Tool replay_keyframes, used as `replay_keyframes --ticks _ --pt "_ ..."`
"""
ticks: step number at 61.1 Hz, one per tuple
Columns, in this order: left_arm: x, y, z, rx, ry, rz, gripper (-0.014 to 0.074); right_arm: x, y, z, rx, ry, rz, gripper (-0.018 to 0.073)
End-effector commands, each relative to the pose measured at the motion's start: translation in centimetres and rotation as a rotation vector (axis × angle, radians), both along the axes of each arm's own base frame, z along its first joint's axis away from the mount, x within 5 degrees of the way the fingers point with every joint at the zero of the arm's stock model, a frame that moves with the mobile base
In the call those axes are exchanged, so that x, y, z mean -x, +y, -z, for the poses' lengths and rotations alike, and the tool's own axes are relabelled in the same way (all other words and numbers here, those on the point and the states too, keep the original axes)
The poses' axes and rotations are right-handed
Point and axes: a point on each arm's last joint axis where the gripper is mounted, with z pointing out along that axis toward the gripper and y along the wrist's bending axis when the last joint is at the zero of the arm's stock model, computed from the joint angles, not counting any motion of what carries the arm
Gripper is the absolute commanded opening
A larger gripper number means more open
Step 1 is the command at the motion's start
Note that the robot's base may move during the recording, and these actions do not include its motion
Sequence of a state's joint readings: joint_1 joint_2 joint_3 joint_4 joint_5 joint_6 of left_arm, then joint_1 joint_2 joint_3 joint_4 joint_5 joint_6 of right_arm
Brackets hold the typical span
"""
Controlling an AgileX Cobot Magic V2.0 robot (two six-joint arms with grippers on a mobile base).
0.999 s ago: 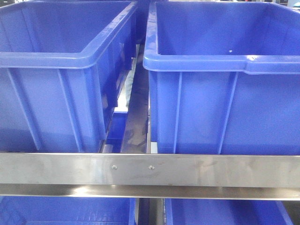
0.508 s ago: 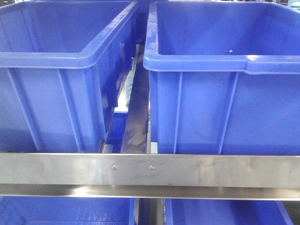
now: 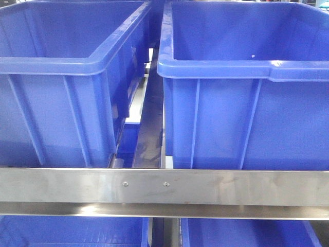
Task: Sort and place red and blue blocks on shelf
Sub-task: 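Hold the blue and red cubes above the blue bins on the shelf, then open both grippers to drop the cubes into the blue bins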
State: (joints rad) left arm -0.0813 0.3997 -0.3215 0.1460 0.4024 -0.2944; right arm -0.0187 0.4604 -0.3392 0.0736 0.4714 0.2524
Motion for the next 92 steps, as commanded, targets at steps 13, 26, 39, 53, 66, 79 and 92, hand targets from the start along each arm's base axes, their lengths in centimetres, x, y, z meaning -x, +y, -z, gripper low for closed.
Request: replay_keyframes --ticks 13,26,39,53,66,79,92 --pt "-0.3 -0.1 -1.5 0.012 -0.096 0.008 0.0125 -0.4 -0.1 -1.5 0.011 -0.101 0.008 0.0067" --pt "-0.3 -0.1 -1.5 0.012 -0.096 0.008 0.0125 -0.4 -0.1 -1.5 0.011 -0.101 0.008 0.0067" --pt "-0.3 -0.1 -1.5 0.012 -0.096 0.008 0.0125 -0.4 -0.1 -1.5 0.011 -0.101 0.008 0.0067" --pt "-0.3 -0.1 -1.5 0.012 -0.096 0.008 0.0125 -0.4 -0.1 -1.5 0.011 -0.101 0.008 0.0067" --pt "-0.3 -0.2 -1.6 0.052 -0.103 0.009 0.0125 -0.4 -0.1 -1.5 0.011 -0.109 0.009 0.0067" --pt "-0.5 -0.3 -2.3 0.070 -0.167 0.016 0.0125 -0.6 -0.2 -2.5 0.013 -0.170 0.012 0.0067" --pt "-0.4 -0.3 -3.9 0.075 -0.231 0.020 0.0125 -0.7 -0.2 -4.1 0.014 -0.231 0.014 0.0055"
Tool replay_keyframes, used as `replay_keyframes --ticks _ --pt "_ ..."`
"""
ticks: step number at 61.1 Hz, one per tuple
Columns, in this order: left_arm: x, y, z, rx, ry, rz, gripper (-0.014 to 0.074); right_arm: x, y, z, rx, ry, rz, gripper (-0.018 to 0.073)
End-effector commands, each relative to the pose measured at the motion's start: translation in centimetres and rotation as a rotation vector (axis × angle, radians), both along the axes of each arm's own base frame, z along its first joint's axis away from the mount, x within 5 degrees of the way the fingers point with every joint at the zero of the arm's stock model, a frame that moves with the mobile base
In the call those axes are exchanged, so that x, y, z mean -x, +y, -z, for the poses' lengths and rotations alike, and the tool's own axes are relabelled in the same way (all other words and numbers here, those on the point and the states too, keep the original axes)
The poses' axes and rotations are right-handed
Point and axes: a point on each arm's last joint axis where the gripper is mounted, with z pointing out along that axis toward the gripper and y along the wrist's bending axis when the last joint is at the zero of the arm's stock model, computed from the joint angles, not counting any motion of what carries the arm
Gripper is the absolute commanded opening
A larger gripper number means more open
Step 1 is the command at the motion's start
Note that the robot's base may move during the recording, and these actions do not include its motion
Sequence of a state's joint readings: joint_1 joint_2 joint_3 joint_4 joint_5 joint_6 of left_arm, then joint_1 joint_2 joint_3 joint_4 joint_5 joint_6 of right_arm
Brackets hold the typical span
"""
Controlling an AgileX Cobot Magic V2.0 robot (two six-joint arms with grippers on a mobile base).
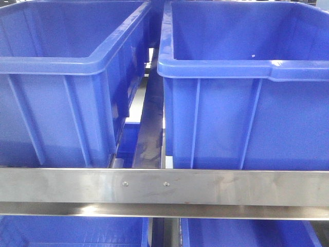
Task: Sort and place red and blue blocks on shelf
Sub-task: 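Open both grippers to drop the cubes into the blue bins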
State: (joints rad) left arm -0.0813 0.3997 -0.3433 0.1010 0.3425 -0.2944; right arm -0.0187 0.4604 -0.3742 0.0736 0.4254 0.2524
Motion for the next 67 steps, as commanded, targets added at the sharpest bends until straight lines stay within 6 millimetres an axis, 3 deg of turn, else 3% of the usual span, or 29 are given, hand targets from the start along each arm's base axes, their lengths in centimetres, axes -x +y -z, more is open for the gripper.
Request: replay_keyframes --ticks 1,20,36,52,67 --pt "-0.3 -0.1 -2.8 0.024 -0.157 0.009 0.0125 -0.4 -0.1 -2.7 0.012 -0.155 0.011 0.0055" --pt "-1.1 -0.2 -5.0 0.028 -0.214 0.013 0.0125 -1.0 -0.3 -4.5 0.078 -0.232 0.012 0.0055" --pt "-3.5 -0.5 -6.5 0.030 -0.225 0.020 0.0125 -3.5 -0.4 -6.0 0.098 -0.228 0.009 0.0055" --pt "-7.0 -0.8 -7.6 0.031 -0.230 0.028 0.0125 -6.7 -0.2 -8.0 0.153 -0.235 -0.029 0.0055" --pt "-11.1 -1.2 -7.8 0.023 -0.192 0.035 0.0125 -10.5 0.3 -8.1 0.150 -0.199 -0.058 0.0055"
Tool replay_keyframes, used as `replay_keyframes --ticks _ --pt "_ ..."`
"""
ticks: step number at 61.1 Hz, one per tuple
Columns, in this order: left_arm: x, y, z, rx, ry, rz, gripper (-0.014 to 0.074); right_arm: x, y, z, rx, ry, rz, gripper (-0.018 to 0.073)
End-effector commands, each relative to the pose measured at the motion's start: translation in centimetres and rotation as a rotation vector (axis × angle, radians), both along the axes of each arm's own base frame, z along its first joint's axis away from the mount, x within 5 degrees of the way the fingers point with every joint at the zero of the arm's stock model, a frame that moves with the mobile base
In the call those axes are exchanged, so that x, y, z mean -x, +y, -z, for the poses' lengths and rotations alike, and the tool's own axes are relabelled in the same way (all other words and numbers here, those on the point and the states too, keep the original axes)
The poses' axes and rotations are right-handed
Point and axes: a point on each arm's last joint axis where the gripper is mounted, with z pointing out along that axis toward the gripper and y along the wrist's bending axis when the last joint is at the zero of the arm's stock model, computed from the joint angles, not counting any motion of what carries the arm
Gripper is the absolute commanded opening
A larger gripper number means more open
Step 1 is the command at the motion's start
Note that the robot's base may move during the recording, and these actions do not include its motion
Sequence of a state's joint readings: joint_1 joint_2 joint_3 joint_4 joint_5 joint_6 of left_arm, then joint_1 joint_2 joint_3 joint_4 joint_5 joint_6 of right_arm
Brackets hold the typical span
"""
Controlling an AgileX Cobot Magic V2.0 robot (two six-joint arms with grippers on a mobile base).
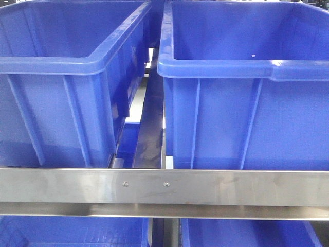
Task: Sort and place red and blue blocks on shelf
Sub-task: 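Open both grippers to drop the cubes into the blue bins, then close both empty grippers above the bins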
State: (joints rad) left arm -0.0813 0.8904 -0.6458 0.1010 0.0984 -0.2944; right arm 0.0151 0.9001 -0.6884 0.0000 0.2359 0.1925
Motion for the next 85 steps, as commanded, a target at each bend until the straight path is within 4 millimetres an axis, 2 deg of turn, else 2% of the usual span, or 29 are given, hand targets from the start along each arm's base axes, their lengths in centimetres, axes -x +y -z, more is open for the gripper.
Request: replay_keyframes --ticks 1,14,31,36,41,47,53,57,73,80,85 --pt "-1.4 -0.2 -2.2 0.015 -0.137 0.011 0.0125 -1.3 0.2 -2.3 0.017 -0.136 -0.012 0.0055" --pt "-3.9 -0.4 -1.6 0.002 -0.098 0.016 0.0125 -3.1 0.2 -1.8 0.017 -0.141 -0.012 0.0057" --pt "-4.7 -0.5 -1.0 0.000 -0.088 0.019 0.0127 -3.3 0.2 -2.0 0.029 -0.171 -0.015 0.0066" --pt "-4.7 -0.5 -1.0 -0.006 -0.089 0.021 0.0133 -3.3 0.2 -2.1 0.051 -0.177 -0.021 0.0121" --pt "-4.7 -0.6 -1.1 -0.037 -0.098 0.031 0.0188 -3.3 0.2 -2.1 0.059 -0.182 -0.023 0.0249" --pt "-4.7 -0.6 -1.2 -0.046 -0.112 0.037 0.0340 -3.4 0.2 -2.3 0.058 -0.198 -0.024 0.0403" --pt "-4.7 -0.6 -1.3 -0.046 -0.116 0.037 0.0470 -3.4 0.2 -2.4 0.058 -0.209 -0.024 0.0474" --pt "-4.7 -0.6 -1.3 -0.046 -0.116 0.037 0.0506 -3.4 0.2 -2.4 0.058 -0.212 -0.024 0.0475" --pt "-4.7 -0.6 -1.2 -0.046 -0.114 0.037 0.0504 -3.4 0.2 -2.4 0.058 -0.212 -0.024 0.0469" --pt "-4.7 -0.6 -1.2 -0.043 -0.110 0.035 0.0484 -3.4 0.2 -2.4 0.058 -0.212 -0.024 0.0407" --pt "-4.7 -0.6 -1.2 -0.043 -0.106 0.035 0.0415 -3.4 0.2 -2.4 0.058 -0.212 -0.024 0.0319"
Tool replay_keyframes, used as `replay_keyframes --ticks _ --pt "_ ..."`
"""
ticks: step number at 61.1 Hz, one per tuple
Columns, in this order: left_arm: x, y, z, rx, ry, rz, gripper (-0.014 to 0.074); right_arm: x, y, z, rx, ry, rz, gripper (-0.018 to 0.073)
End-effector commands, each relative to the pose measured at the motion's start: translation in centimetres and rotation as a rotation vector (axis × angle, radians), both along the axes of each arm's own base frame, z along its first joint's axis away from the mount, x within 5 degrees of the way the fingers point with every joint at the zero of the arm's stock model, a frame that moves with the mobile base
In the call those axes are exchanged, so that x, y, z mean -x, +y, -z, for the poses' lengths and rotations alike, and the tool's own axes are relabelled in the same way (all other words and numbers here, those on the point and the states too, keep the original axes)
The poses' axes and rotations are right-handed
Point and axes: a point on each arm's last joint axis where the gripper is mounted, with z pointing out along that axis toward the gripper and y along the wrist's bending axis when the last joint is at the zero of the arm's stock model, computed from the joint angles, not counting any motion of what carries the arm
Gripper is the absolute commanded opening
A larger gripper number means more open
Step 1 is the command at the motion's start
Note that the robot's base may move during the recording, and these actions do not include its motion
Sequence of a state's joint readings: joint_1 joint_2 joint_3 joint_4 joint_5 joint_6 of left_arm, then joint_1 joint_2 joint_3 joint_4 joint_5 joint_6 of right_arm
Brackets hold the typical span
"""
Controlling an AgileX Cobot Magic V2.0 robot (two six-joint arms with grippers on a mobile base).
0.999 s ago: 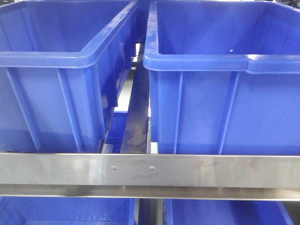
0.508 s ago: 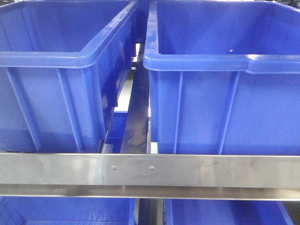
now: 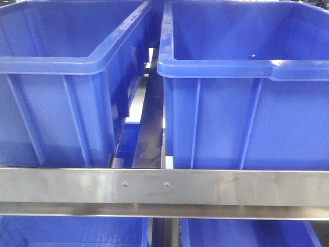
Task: Sort and place red and blue blocks on shelf
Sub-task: 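Close both empty grippers above the bins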
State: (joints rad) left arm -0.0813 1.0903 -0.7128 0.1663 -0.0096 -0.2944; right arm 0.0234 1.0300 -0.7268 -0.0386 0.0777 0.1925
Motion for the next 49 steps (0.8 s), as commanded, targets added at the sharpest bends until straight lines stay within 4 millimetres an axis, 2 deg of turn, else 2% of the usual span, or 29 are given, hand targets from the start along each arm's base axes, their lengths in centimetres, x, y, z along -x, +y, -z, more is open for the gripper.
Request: replay_keyframes --ticks 1,13,15,33,49 --pt "-0.1 -0.1 -2.3 0.021 -0.126 0.010 0.0398 -0.1 0.0 -2.4 0.021 -0.145 -0.008 0.0301" --pt "-0.1 -0.1 -2.2 0.021 -0.122 0.009 0.0112 -0.1 0.0 -2.4 0.020 -0.144 -0.008 0.0064" --pt "-0.1 -0.1 -2.2 0.021 -0.122 0.009 0.0125 -0.1 0.0 -2.4 0.020 -0.144 -0.008 0.0040" --pt "0.6 0.1 -2.1 0.012 -0.066 -0.004 0.0122 0.4 0.0 -2.8 0.020 -0.160 -0.007 0.0055" --pt "3.3 0.3 -2.8 0.015 -0.109 -0.008 0.0122 2.3 0.1 -4.1 0.018 -0.195 -0.015 0.0055"
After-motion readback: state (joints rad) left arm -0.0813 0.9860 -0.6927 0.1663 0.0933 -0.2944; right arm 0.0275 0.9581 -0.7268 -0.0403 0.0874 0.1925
